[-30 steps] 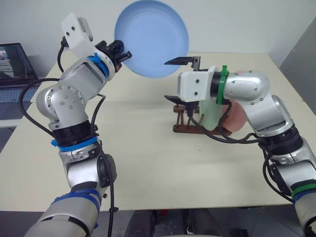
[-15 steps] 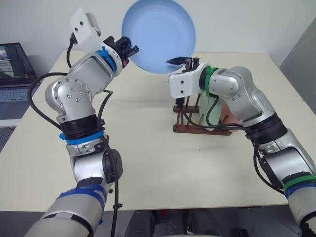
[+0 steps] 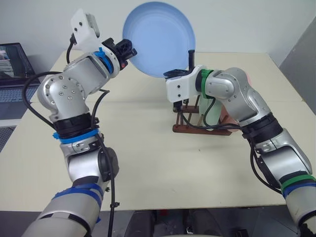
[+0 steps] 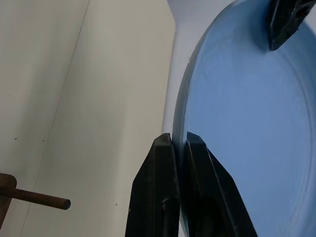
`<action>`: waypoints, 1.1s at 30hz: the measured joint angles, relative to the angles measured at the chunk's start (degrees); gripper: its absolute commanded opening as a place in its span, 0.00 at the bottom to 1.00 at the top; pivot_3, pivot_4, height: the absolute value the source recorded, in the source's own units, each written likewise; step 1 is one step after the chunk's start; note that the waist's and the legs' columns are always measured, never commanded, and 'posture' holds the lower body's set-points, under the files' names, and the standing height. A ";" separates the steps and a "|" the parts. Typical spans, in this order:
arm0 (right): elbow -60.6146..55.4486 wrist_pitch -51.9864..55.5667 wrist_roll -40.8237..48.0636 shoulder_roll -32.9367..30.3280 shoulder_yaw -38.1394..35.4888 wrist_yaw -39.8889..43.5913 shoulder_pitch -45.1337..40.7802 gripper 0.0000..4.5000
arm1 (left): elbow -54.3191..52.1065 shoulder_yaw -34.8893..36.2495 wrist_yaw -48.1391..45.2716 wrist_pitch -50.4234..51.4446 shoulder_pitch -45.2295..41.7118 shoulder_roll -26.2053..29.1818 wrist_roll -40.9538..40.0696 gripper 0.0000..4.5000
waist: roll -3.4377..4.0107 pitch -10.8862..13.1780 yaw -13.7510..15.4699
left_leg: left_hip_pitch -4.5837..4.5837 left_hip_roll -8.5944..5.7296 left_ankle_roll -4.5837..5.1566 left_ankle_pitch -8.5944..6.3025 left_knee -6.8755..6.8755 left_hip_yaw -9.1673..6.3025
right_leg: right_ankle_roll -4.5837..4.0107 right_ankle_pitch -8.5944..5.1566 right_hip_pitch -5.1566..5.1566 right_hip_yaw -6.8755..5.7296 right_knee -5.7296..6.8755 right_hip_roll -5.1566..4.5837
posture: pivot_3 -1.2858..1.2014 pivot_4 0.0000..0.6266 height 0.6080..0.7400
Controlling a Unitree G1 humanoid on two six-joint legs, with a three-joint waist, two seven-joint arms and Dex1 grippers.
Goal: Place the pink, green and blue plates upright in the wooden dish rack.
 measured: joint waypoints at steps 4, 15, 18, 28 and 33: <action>0.00 -0.85 0.21 -0.95 -0.06 0.50 -0.16 0.00 | -1.91 -0.99 -9.91 -3.28 2.39 5.76 -0.09 0.59 | 0.00 0.00 -0.06 | 0.08 0.03 -0.16 0.11 -0.32 -0.04 | -0.03 -0.01 -0.06 -0.01 -0.03 0.05 | 0.52 0.24 1.00; -10.84 13.41 22.08 4.38 -13.26 5.24 1.77 0.00 | -4.12 -4.57 -44.97 -25.57 20.11 25.02 6.45 0.86 | 0.02 0.00 -0.65 | 0.12 0.16 -0.17 0.13 -0.42 -0.09 | -0.26 0.00 -0.04 -0.01 -0.03 0.13 | 0.52 0.24 1.00; -20.52 31.36 35.93 8.99 -20.18 5.04 3.38 0.00 | -9.30 -6.97 -54.63 -29.39 28.30 29.19 7.33 0.86 | 0.02 0.00 -0.53 | 0.11 0.18 0.00 0.04 -0.42 -0.09 | -0.37 0.04 -0.04 -0.02 -0.04 0.06 | 0.52 0.24 1.00; -41.05 69.52 67.63 14.41 -37.82 -7.88 13.05 0.00 | -17.72 -16.68 -71.98 -41.24 38.15 33.84 12.64 0.86 | 0.06 0.02 0.00 | 0.11 0.17 0.37 0.17 -0.48 -0.06 | -0.68 0.01 -0.07 -0.12 -0.02 -0.12 | 0.52 0.24 1.00; -44.68 77.46 76.55 18.27 -42.64 -18.03 16.99 0.00 | -16.72 -18.56 -73.92 -42.37 34.49 32.30 12.60 0.86 | 0.07 0.02 -0.22 | 0.11 0.17 0.41 0.19 -0.51 -0.03 | -0.66 0.02 -0.07 -0.13 -0.01 -0.09 | 0.52 0.24 1.00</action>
